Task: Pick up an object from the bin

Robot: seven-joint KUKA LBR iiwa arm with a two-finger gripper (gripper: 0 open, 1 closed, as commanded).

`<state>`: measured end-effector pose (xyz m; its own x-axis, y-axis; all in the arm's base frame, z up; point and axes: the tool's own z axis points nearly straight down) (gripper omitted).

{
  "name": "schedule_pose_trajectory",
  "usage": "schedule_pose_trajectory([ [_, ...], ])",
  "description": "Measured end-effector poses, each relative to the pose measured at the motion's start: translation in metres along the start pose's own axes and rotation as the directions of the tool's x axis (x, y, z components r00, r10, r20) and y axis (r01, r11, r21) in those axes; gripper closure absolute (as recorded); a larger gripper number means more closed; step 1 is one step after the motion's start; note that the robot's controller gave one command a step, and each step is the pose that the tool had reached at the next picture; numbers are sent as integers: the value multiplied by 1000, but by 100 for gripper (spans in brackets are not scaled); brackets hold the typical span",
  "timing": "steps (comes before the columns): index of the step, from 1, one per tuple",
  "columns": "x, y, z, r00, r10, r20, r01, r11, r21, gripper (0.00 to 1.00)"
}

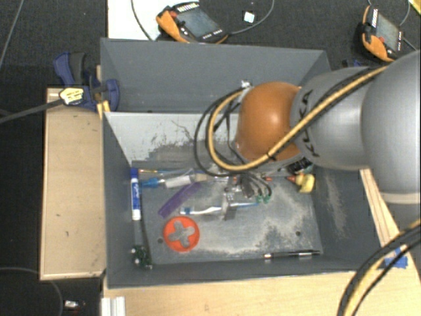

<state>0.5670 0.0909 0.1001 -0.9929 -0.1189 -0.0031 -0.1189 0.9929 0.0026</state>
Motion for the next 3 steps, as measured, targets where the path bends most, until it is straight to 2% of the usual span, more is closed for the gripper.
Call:
schedule_pose_trajectory([
  [1,-1,-13,29,951,309,9,-309,951,-1,0],
  [2,11,0,29,982,188,1,-188,982,-1,100],
  [3,11,0,29,982,189,1,-189,982,-1,100],
])
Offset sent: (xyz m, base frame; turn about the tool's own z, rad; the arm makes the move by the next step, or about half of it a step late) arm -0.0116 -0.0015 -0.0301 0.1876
